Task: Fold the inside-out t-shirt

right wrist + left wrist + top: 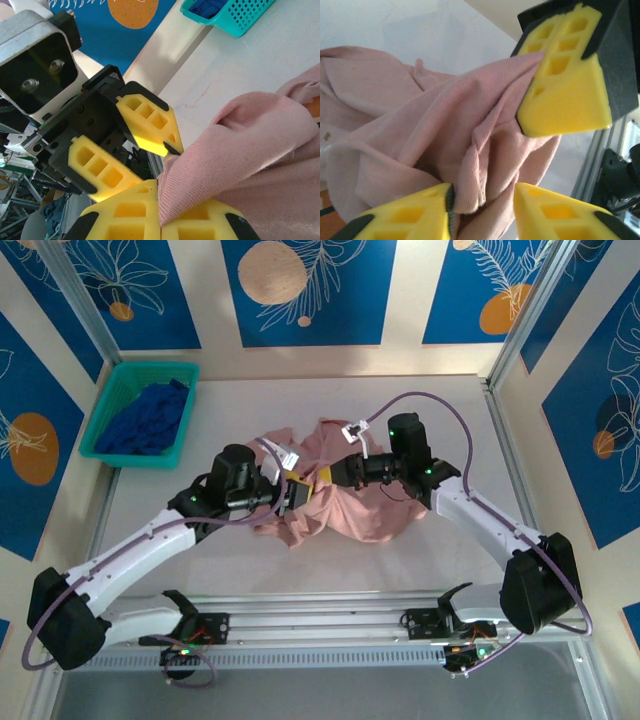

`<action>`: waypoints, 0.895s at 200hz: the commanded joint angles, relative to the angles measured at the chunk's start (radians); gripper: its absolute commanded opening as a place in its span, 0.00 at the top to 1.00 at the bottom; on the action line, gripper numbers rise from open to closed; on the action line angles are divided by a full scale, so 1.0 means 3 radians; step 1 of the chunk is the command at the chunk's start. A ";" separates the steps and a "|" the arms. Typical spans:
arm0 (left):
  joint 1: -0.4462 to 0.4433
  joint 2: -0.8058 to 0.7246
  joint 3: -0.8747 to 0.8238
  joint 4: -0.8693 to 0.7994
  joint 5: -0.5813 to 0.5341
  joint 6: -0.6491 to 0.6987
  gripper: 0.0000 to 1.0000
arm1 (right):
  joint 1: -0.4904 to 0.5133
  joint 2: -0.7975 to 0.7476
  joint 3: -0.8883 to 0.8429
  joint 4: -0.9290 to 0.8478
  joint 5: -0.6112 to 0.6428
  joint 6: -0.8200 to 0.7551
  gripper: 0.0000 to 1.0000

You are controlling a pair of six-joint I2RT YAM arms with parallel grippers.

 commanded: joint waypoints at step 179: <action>0.0024 0.0285 0.1381 -0.1220 0.0370 -0.0767 1.00 | 0.0599 -0.0873 -0.0137 -0.0365 0.1660 -0.1183 0.38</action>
